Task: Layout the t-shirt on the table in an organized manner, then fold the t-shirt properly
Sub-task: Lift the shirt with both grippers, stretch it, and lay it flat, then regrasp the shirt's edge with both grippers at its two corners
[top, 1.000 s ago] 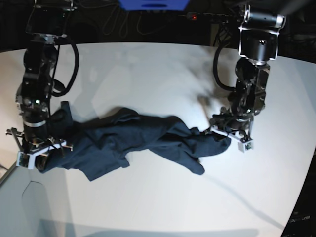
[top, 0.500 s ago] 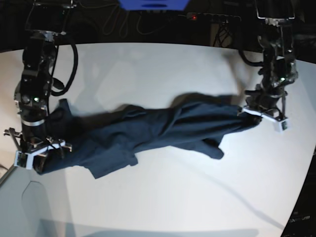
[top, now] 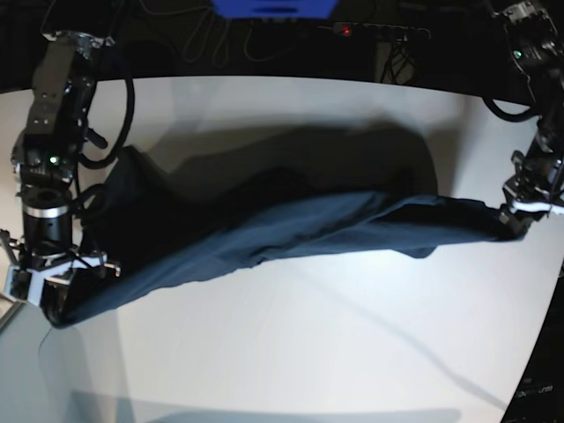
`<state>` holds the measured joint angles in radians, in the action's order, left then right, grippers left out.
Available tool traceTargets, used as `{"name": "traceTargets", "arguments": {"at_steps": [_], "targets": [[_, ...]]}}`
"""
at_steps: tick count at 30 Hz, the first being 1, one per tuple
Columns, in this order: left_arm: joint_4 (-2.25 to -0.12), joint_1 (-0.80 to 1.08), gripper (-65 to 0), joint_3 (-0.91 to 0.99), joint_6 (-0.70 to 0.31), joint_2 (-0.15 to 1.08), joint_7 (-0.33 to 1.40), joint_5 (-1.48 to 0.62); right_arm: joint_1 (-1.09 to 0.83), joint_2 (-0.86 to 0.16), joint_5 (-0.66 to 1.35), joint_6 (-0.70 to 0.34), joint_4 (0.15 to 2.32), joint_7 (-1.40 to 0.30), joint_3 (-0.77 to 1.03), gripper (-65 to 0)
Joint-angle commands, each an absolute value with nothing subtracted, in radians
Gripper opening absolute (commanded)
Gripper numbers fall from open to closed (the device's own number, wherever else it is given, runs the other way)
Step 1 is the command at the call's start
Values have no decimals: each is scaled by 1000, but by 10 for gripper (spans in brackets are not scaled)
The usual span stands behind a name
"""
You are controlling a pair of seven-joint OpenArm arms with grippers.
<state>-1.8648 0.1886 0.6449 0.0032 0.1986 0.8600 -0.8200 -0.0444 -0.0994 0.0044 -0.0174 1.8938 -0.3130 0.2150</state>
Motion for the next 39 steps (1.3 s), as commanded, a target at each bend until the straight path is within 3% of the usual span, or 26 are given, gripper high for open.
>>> {"name": "traceTargets", "arguments": {"at_steps": [1, 9, 14, 21, 23, 27, 30, 32, 35, 39], "targets": [[-1900, 142, -648, 650, 1, 213, 840, -857, -28, -107, -1, -12, 1916, -283, 217, -650], [-1808, -148, -648, 587, -4, 208, 834, -874, 21, -110, -1, -12, 1888, -283, 216, -650], [-1557, -351, -648, 532, -4, 208, 822, -872, 114, -111, -2, -12, 1807, -283, 216, -650], [-1153, -556, -636, 489, -4, 234, 651, -872, 278, -113, -5, -12, 1621, -283, 216, -650], [-1058, -602, -589, 449, -2, 252, 627, -872, 329, -113, -5, -13, 1552, -283, 214, -650], [-918, -648, -389, 361, -4, 282, 616, -872, 418, -139, -7, -13, 1386, -294, 208, -640], [-906, -645, -256, 328, -4, 295, 616, -877, 455, -166, -7, -13, 1288, -312, 206, -525], [-940, -602, -204, 329, -4, 295, 622, -875, 455, -171, -7, -13, 1268, -317, 206, -423], [-1035, -498, -199, 331, -4, 295, 618, -877, 410, -183, -5, -13, 1291, -312, 209, -310], [-1171, -289, -197, 332, -1, 289, 616, -878, 312, -180, -5, -13, 1380, -312, 214, -253]]}}
